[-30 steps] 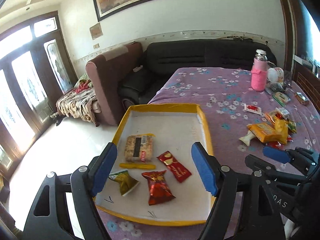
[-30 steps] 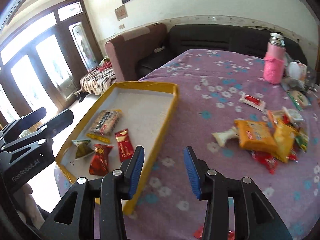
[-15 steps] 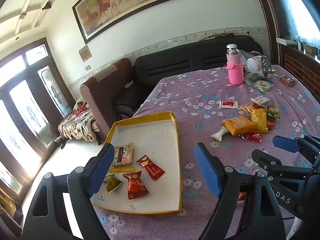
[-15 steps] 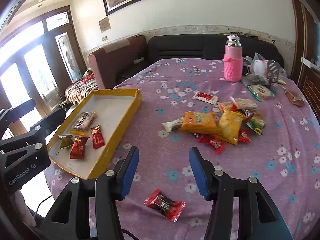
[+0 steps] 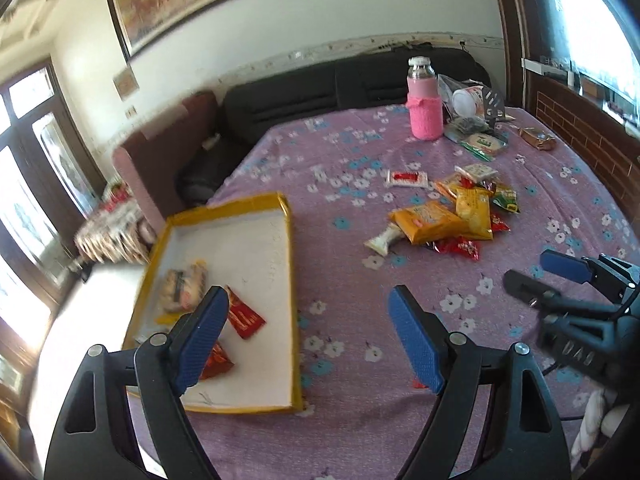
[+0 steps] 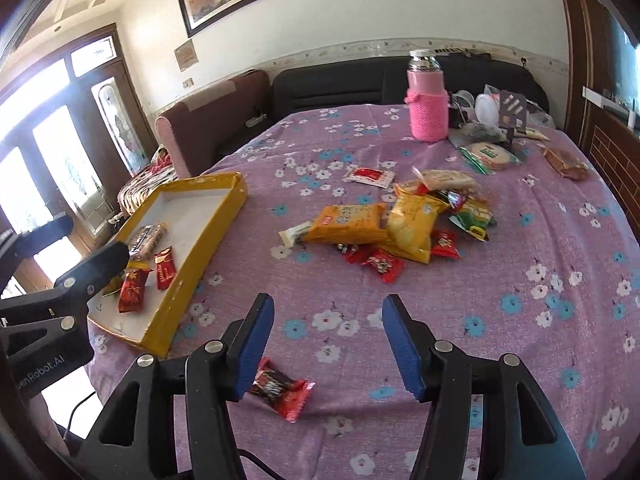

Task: Organize snacks
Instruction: 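Move both open tools back toward the snack pile, then grasp the red wrapped candy with left tool while right tool grasps yellow biscuit pack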

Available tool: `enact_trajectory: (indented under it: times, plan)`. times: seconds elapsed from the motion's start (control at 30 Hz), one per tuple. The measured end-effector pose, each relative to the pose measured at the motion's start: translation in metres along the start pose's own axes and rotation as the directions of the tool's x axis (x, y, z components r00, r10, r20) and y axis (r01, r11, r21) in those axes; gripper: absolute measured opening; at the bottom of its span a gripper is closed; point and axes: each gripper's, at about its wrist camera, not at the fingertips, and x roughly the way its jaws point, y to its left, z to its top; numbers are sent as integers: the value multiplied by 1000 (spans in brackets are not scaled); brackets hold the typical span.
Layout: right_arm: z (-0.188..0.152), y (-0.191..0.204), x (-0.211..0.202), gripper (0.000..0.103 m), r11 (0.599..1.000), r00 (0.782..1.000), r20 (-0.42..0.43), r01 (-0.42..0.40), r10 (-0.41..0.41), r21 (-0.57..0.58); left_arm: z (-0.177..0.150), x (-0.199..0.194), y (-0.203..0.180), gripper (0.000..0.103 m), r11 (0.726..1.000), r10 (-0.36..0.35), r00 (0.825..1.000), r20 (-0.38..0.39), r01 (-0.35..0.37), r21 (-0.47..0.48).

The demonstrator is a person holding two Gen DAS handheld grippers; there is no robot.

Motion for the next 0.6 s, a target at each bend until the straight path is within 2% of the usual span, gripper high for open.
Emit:
enact_trajectory:
  times: [0.07, 0.17, 0.27, 0.33, 0.43, 0.53, 0.6]
  plan:
    - [-1, -20, 4, 59, 999, 1000, -21, 23, -22, 36, -6, 14, 8, 83, 996, -74, 996, -43, 72, -46]
    - [-1, -49, 14, 59, 995, 997, -64, 45, -40, 89, -18, 29, 9, 83, 980, -187, 979, -81, 181, -79]
    - [7, -68, 34, 61, 991, 994, -109, 0, 15, 136, -29, 35, -2, 82, 963, -267, 959, -94, 262, -61]
    - [17, -73, 47, 61, 989, 992, -114, -35, 52, 145, -31, 37, -6, 82, 956, -292, 952, -97, 287, -60]
    - [34, -75, 69, 61, 990, 992, -123, -9, 26, 138, -33, 43, -7, 82, 950, -310, 944, -109, 304, -71]
    - [47, -73, 87, 61, 991, 990, -137, -19, 38, 135, -35, 47, -6, 82, 942, -333, 937, -109, 327, -72]
    - [59, -66, 92, 61, 993, 992, -117, -24, 38, 115, -36, 49, -4, 82, 936, -351, 930, -109, 345, -75]
